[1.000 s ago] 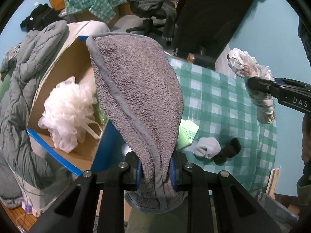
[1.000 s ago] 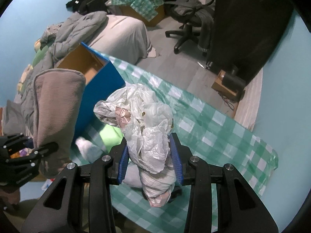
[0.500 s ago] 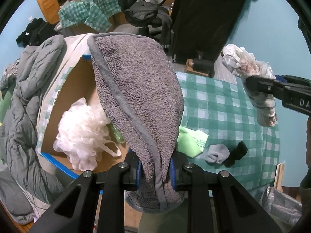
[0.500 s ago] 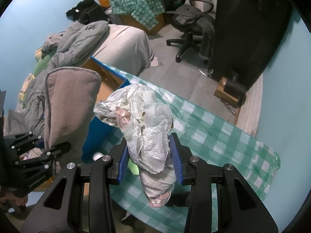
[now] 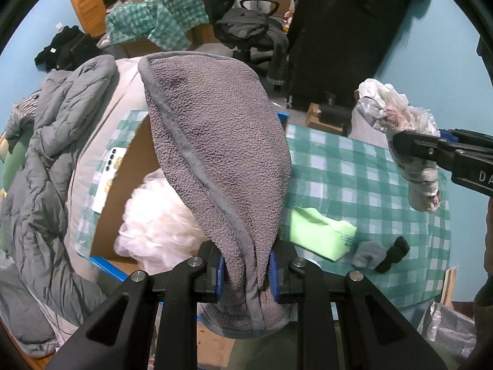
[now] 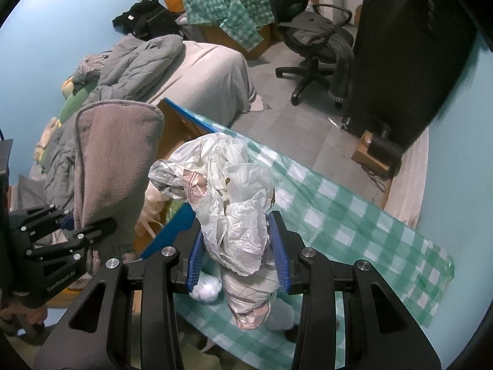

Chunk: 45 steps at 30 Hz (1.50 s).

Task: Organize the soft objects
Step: 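Carry the grey towel and plastic bag over the box with both grippers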

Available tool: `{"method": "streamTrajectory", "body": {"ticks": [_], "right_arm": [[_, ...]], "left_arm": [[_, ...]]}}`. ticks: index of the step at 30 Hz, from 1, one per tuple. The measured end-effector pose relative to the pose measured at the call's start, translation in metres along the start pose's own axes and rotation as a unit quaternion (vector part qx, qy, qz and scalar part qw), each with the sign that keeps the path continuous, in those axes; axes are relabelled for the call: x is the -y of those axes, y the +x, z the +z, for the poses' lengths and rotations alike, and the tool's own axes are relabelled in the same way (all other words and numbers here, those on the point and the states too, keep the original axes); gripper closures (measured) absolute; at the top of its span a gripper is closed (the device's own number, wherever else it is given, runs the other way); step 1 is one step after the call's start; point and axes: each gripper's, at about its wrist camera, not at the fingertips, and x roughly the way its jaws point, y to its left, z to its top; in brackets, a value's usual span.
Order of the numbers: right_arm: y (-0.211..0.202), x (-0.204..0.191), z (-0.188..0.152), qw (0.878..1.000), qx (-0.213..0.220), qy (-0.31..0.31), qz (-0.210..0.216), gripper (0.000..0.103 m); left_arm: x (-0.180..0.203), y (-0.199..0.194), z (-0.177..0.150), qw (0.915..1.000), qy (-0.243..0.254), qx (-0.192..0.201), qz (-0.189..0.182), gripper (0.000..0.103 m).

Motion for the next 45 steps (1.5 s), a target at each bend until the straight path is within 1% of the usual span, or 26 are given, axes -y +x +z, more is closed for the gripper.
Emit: {"method": "streamTrajectory", "body": {"ticks": [10,20,27,33,45], "right_arm": [[0.019,-0.032,0.024,1.0,0.002,-0.007,0.008,0.065],[0.044,-0.062,0.049,1.0,-0.001,-0.014,0.008,0.065],[0.07,-0.074,0.066,1.0,-0.009,-0.012,0.015,0.065],[0.096,-0.078,0.075,0.999,-0.025,-0.005,0.021,0.065],[0.136,-0.083,0.088,0.998,-0.058,0.0,0.014,0.065]], "left_arm": [[-0.039,0.005,0.01,0.9999,-0.002,0.006,0.009,0.081],[-0.065,0.025,0.024,0.9996,0.022,0.002,0.018,0.081],[-0.075,0.046,0.035,0.9987,0.046,-0.007,0.02,0.081],[-0.082,0.063,0.047,0.9982,0.055,-0.017,0.018,0.081],[-0.084,0.087,0.055,0.9973,0.063,-0.036,0.009,0.079]]}}
